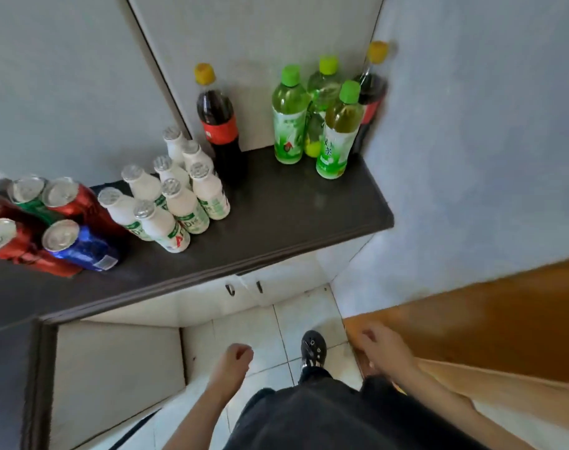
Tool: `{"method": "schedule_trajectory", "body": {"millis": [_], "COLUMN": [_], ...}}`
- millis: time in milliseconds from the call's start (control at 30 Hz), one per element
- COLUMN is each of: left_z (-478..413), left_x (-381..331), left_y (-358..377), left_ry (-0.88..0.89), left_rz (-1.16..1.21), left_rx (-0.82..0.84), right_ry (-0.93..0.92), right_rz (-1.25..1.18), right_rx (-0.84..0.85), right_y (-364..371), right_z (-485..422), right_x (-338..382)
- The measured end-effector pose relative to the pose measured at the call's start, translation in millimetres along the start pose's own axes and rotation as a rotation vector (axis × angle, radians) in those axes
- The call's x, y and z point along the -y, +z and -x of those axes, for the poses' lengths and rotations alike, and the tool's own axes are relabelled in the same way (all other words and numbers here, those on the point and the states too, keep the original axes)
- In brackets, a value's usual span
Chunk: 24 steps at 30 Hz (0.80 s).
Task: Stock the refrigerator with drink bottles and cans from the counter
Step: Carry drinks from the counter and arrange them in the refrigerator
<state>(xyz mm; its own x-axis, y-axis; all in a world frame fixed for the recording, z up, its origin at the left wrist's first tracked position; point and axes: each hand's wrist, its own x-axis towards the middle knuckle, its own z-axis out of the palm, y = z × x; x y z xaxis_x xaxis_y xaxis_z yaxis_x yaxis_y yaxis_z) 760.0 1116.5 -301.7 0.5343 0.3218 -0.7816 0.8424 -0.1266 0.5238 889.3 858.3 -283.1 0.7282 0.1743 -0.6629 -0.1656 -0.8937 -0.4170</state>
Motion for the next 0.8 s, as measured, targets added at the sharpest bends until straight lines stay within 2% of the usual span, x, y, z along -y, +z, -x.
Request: {"method": "schedule_trajectory", "body": {"millis": [167, 367, 600, 733, 800], "left_z": [-31, -51, -79, -99, -106], "left_x": [-124, -219, -320, -365, -375], "left_y": [-18, -53, -84, -88, -85], "left_ry": [0.225, 0.506, 0.88, 1.065, 1.087], "left_rz": [0.206, 0.34, 0.284, 0.023, -0.032], "left_rx": [-0.161, -0.259, -0.399, -0.533, -0.498], "right_ry": [-0.145, -0.279, -0.397, -0.492, -0.515], "right_rz": [-0.252, -0.503, -0.532, -0.469, -0.433], "right_rx": [-0.23, -0.517, -0.86, -0.922, -0.946], "right_y": [-74, -130, -166, -174, -175], "right_z": [-59, -99, -123, -131, -135], "right_x": [86, 168, 224, 239, 242]}}
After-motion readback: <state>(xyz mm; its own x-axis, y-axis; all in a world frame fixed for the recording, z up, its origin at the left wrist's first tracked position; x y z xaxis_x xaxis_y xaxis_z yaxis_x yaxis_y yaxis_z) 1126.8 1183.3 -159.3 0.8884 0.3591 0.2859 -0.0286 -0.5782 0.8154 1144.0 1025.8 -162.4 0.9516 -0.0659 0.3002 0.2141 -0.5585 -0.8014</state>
